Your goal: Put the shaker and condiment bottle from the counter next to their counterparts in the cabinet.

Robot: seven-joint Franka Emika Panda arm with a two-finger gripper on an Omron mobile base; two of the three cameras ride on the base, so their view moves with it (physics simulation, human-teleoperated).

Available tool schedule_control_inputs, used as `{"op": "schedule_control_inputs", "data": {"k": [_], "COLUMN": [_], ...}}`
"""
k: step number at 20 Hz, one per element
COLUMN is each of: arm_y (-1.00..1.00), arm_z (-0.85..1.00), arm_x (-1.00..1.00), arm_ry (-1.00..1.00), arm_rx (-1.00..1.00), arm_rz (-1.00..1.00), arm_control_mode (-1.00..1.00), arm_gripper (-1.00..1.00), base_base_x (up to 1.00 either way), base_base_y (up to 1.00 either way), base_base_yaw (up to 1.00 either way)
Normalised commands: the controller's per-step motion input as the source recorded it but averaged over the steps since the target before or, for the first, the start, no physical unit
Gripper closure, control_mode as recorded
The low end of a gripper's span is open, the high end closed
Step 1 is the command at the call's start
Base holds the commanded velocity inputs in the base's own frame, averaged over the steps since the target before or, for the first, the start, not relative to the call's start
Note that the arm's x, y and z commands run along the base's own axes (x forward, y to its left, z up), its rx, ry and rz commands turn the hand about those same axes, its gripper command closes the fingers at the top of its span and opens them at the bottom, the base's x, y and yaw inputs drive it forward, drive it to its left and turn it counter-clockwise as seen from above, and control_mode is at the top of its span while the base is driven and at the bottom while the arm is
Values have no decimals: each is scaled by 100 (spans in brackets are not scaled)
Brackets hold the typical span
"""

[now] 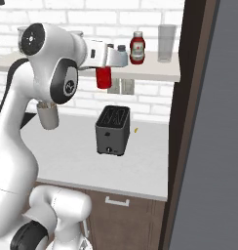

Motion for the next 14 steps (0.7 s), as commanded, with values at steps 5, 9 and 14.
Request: {"op": "schedule_control_inputs", "data": {"k": [5, 9, 14], "arm_y": [-21, -14, -5], "arm_z": [0, 0, 0], "arm_x": [41, 44, 48], "arm_ry": [1, 0, 0], "arm_rx": [2, 3, 2], "arm_rz": [0, 0, 0], "arm_control_mode": [-100, -100, -100], "arm_gripper": [100, 100, 100], "base_base_x": [0, 0, 0], "base_base_y": [0, 0, 0], "base_base_yaw": [0, 0, 0]}}
